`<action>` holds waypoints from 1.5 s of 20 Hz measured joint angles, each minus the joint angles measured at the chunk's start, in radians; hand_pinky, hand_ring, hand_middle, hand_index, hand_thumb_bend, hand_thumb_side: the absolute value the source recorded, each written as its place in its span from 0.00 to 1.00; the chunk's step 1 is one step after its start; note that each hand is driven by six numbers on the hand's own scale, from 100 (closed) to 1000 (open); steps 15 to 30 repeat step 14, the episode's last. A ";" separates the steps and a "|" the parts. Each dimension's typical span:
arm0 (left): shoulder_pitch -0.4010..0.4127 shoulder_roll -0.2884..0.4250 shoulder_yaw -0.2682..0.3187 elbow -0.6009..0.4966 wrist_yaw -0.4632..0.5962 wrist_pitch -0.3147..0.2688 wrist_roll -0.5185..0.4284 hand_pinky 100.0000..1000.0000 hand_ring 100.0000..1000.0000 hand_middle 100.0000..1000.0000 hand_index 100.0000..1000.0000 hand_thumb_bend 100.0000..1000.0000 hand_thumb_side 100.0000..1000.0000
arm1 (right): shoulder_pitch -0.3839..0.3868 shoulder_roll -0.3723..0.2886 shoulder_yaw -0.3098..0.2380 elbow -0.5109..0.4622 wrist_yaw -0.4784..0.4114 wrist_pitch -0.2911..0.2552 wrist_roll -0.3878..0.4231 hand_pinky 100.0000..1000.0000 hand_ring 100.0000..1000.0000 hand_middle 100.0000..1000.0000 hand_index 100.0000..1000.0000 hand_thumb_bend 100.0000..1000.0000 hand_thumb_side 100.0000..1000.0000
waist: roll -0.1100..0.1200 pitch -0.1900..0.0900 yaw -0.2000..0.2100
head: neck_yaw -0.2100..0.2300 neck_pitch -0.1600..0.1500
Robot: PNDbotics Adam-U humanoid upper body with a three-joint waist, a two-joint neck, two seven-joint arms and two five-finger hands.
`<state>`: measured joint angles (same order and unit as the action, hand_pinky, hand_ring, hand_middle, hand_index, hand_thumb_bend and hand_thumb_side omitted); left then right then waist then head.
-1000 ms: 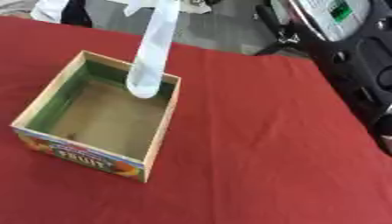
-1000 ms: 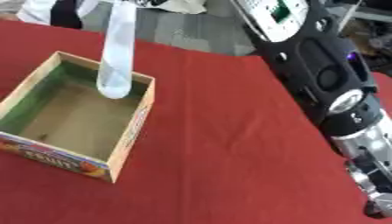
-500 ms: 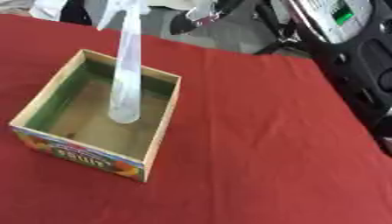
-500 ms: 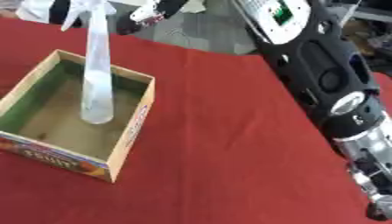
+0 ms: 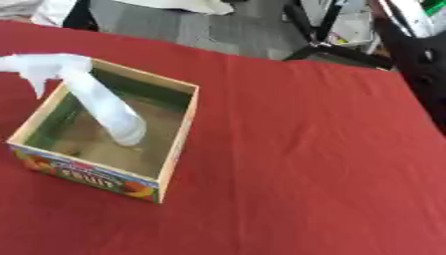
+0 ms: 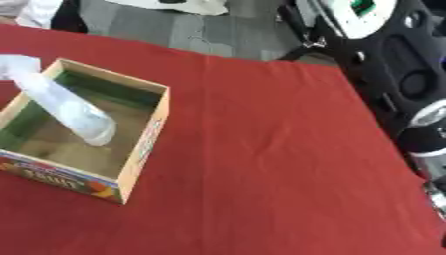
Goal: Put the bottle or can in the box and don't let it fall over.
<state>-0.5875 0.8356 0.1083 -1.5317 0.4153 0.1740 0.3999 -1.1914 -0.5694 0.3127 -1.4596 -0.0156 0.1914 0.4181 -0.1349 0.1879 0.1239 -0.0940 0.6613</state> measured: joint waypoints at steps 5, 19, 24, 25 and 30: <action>0.018 0.003 0.000 0.004 -0.009 0.000 0.000 0.74 0.73 0.71 0.79 0.87 0.63 | 0.058 -0.085 -0.030 -0.027 -0.026 0.027 -0.024 0.78 0.74 0.71 0.76 0.53 0.17 | 0.020 -0.023 -0.029 | 0.018 0.015; 0.048 0.008 -0.001 0.004 -0.029 0.000 -0.002 0.74 0.73 0.71 0.79 0.87 0.63 | 0.237 -0.240 -0.083 -0.091 -0.103 0.070 -0.091 0.80 0.75 0.73 0.77 0.35 0.26 | 0.048 -0.042 -0.074 | 0.033 0.061; 0.048 0.008 -0.001 0.004 -0.029 0.000 -0.002 0.74 0.73 0.71 0.79 0.87 0.63 | 0.237 -0.240 -0.083 -0.091 -0.103 0.070 -0.091 0.80 0.75 0.73 0.77 0.35 0.26 | 0.048 -0.042 -0.074 | 0.033 0.061; 0.048 0.008 -0.001 0.004 -0.029 0.000 -0.002 0.74 0.73 0.71 0.79 0.87 0.63 | 0.237 -0.240 -0.083 -0.091 -0.103 0.070 -0.091 0.80 0.75 0.73 0.77 0.35 0.26 | 0.048 -0.042 -0.074 | 0.033 0.061; 0.048 0.008 -0.001 0.004 -0.029 0.000 -0.002 0.74 0.73 0.71 0.79 0.87 0.63 | 0.237 -0.240 -0.083 -0.091 -0.103 0.070 -0.091 0.80 0.75 0.73 0.77 0.35 0.26 | 0.048 -0.042 -0.074 | 0.033 0.061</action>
